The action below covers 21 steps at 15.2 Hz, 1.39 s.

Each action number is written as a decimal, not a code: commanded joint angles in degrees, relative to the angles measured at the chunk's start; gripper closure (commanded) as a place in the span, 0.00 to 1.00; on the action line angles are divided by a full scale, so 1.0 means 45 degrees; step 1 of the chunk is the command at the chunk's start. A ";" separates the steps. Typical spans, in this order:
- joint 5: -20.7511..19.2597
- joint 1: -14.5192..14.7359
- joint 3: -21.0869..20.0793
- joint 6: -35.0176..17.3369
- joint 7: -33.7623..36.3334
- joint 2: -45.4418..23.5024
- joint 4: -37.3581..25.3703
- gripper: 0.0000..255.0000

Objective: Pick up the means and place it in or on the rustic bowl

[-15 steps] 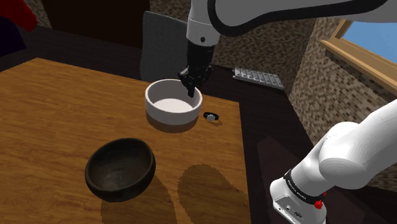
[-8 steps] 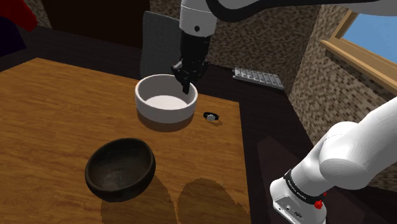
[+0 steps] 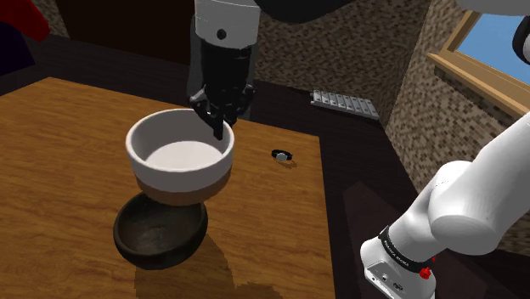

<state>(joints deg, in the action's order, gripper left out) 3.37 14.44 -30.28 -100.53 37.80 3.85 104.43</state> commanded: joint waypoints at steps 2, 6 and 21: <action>-0.0516 0.0451 -0.0577 0.0315 0.1178 -0.1025 -0.1244 1.00; -0.0921 0.0860 -0.0897 0.0219 0.1960 -0.1735 -0.1751 1.00; -0.1066 0.0864 -0.0875 -0.2304 0.2019 -0.1963 0.0584 1.00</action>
<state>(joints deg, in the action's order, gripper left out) -1.38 18.37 -34.26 -110.21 46.95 -4.94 106.49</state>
